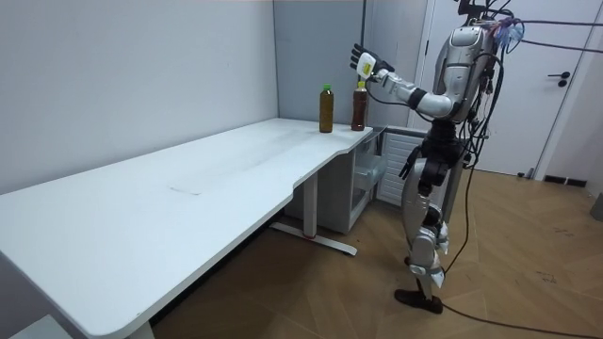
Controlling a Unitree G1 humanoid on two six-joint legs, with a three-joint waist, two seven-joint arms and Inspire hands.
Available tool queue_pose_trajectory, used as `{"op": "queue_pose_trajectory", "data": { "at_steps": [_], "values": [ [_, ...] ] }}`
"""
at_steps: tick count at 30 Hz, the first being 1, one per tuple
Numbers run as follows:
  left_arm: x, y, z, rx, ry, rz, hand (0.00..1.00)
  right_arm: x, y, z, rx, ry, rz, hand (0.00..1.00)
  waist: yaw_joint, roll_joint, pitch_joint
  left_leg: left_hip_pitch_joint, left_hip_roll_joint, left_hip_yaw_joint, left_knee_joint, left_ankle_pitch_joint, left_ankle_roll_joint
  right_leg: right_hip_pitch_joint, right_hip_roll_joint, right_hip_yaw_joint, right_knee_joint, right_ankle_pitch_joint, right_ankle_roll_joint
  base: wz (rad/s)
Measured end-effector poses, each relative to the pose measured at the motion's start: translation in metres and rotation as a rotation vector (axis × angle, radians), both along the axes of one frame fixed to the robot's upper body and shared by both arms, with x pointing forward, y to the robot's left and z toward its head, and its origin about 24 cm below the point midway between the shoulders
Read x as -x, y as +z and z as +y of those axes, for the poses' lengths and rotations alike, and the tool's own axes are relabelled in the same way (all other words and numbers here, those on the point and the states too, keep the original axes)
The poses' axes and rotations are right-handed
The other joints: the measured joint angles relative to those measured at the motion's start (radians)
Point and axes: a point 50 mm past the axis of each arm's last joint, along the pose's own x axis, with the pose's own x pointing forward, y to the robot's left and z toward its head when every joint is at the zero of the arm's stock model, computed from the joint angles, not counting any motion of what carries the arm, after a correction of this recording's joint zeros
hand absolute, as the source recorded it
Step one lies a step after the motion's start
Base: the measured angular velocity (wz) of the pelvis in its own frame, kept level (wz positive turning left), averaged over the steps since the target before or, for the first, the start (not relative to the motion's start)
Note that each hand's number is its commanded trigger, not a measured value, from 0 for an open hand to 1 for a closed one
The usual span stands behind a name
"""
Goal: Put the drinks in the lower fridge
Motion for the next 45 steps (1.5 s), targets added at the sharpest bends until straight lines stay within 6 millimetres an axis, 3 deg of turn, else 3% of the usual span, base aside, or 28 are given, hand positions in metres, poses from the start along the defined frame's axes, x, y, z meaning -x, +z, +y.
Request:
{"op": "queue_pose_trajectory", "data": {
  "at_steps": [12, 30, 38, 45],
  "values": [
    [0.001, -0.006, -0.002, -0.079, -0.033, 0.022, 0.0, -0.004, 0.0, 0.0, -0.005, 0.003, 0.004, 0.0, -0.014, 0.002, 0.0002, -0.003, 0.001, 0.01, -0.008, 0.0, 0.0, -0.012, 0.001, 0.009, 0.001, 0.0, 0.0, -0.02],
    [0.003, -0.029, -0.007, -0.221, -0.056, 0.123, 0.0, -0.006, 0.001, 0.001, 0.002, 0.007, 0.003, 0.0, -0.016, 0.001, -0.0001, -0.002, 0.0, 0.017, -0.011, 0.0, 0.0, -0.015, 0.001, 0.014, 0.0, 0.0, 0.0, 0.0],
    [0.002, -0.049, -0.007, -0.321, -0.054, 0.188, 0.0, -0.007, 0.001, 0.001, 0.001, 0.039, -0.001, 0.0, -0.014, 0.001, -0.001, 0.01, 0.0, 0.018, -0.011, 0.0, 0.0, -0.008, 0.001, 0.014, 0.001, 0.0, 0.0, 0.0],
    [0.002, -0.05, -0.006, -0.331, -0.054, 0.194, 0.0, -0.007, 0.001, 0.001, 0.0, 0.047, 0.001, 0.0, -0.015, 0.002, -0.001, 0.016, 0.001, 0.018, -0.017, 0.0, 0.0, -0.001, 0.002, 0.011, -0.001, 0.0, 0.0, 0.0]
  ]
}}
